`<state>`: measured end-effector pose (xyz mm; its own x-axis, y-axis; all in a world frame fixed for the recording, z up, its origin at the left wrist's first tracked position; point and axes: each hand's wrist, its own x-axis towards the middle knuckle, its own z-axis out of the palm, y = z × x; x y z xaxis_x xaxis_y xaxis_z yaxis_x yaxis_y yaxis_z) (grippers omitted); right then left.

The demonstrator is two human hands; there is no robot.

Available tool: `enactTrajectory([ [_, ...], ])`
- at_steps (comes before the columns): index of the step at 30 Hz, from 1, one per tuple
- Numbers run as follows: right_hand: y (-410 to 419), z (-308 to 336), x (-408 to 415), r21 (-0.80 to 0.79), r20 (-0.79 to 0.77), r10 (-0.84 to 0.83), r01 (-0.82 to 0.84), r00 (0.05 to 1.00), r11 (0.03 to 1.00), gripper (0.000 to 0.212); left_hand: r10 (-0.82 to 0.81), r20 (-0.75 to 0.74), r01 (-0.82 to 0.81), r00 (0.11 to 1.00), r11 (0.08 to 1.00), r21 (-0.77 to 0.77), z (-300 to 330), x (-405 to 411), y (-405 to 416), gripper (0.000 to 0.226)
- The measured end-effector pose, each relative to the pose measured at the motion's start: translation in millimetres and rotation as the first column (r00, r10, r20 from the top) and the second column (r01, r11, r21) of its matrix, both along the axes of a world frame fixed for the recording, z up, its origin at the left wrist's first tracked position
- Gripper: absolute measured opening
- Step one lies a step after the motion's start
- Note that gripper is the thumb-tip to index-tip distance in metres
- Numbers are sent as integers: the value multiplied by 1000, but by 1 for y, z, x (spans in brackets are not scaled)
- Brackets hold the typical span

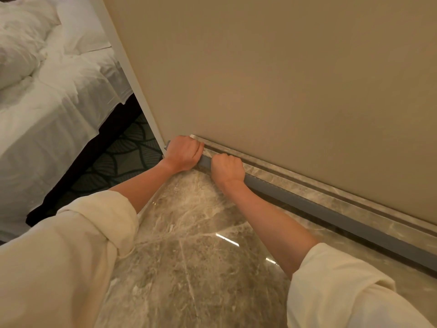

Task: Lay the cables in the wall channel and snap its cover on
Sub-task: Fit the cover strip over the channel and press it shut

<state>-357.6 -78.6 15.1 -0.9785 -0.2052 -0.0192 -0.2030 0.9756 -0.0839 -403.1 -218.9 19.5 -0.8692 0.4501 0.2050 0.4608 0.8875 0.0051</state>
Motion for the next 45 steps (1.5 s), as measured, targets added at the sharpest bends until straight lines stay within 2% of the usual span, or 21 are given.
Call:
enactTrajectory([
  [5, -2, 0, 1, -18, -11, -14, 14, 1000, 1000, 16, 14, -28, -14, 1000, 1000, -10, -4, 1, -1, 43],
  [10, -3, 1, 2, -18, -18, -22, 22, 1000, 1000, 15, 172, 97, -187, 980, 965, 184, -2, -7, 3, 51],
  [13, -3, 1, 4, -23, -33, -25, 25, 999, 999, 15, 211, 174, -250, 962, 936, 248, 0, -13, 6, 54],
  [19, -5, 0, 7, -42, -24, -51, 50, 998, 998, 9, 316, 137, -343, 939, 896, 281, -5, -6, 15, 55],
  [22, -8, 6, 1, -85, 95, -90, 98, 991, 992, 9, 344, 136, -369, 929, 883, 291, -4, -7, 17, 53],
  [26, -11, 18, -15, -209, 417, -56, 155, 907, 966, 23, 331, 136, -357, 934, 878, 319, -5, -3, 17, 52],
  [28, -13, 19, -17, -219, 464, -47, 166, 884, 962, 25, 335, 128, -359, 933, 871, 335, -5, -2, 16, 51],
  [35, -19, 8, -5, -192, 218, -111, 154, 970, 969, 18, 364, 133, -387, 922, 835, 392, -4, 3, 15, 57],
  [41, -19, 7, -2, -183, 180, -103, 136, 978, 974, 19, 379, 143, -404, 914, 822, 401, -2, 7, 15, 56],
  [45, -18, 9, 2, -157, 176, -86, 114, 981, 981, 19, 292, 282, -384, 914, 847, 366, 0, 5, 6, 61],
])
